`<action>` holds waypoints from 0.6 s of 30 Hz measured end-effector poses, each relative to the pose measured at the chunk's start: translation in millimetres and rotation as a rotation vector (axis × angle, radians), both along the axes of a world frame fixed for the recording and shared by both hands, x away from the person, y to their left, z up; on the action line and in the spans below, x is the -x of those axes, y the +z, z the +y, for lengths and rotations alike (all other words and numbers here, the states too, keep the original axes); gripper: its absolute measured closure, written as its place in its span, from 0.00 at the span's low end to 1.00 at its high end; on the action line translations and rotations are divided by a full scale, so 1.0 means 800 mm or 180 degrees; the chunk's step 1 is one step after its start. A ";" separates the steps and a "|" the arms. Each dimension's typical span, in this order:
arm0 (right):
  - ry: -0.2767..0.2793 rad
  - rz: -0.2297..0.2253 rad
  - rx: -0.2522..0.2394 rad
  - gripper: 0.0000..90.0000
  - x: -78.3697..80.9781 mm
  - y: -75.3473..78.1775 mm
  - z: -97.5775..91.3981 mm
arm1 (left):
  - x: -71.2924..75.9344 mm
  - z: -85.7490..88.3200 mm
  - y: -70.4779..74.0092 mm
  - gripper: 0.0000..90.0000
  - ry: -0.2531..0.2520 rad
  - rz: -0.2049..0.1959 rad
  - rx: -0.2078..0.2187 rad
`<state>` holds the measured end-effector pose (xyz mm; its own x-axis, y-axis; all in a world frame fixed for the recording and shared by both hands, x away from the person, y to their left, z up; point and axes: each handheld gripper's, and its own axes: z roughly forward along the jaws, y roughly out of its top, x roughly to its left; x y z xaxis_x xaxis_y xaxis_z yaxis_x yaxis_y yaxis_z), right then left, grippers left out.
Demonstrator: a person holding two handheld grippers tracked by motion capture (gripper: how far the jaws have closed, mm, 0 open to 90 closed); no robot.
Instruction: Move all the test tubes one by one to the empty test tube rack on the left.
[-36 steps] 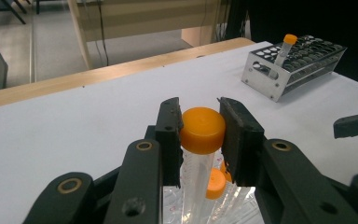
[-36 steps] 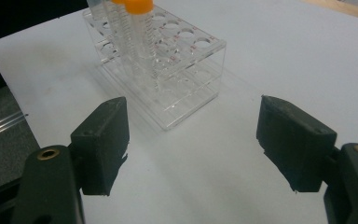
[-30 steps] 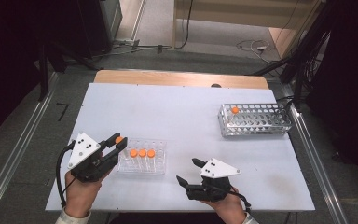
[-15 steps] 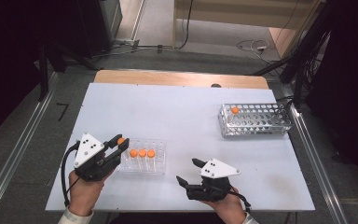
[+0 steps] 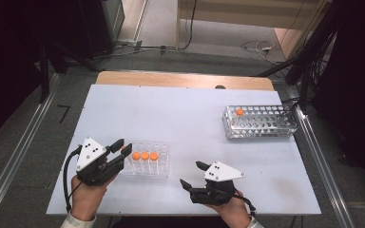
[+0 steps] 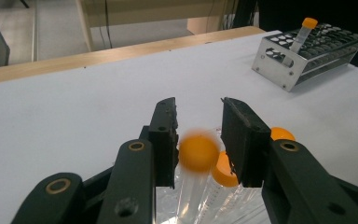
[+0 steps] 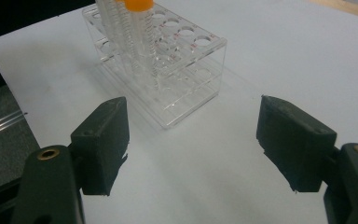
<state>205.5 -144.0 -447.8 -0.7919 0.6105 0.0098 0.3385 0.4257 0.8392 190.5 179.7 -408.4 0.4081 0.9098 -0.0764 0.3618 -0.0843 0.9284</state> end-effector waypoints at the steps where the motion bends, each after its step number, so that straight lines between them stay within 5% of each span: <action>1: 0.0001 0.0001 0.0000 0.27 0.000 0.000 0.000 | 0.000 0.000 0.000 0.72 0.0000 -0.0003 0.0006; 10: -0.0092 -0.0007 -0.0019 0.27 -0.006 0.001 -0.006 | 0.003 0.000 0.003 0.62 -0.0046 0.0009 0.0172; 18: -0.0431 -0.0093 0.0005 0.27 -0.028 0.001 -0.031 | 0.003 -0.007 0.003 0.45 -0.0133 0.0062 0.0237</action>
<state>228.0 -168.4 -446.8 -0.7023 0.7117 -0.0131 0.3682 0.3790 0.8490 187.8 174.4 -406.3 0.4432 0.8835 -0.1515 0.3775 -0.0306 0.9255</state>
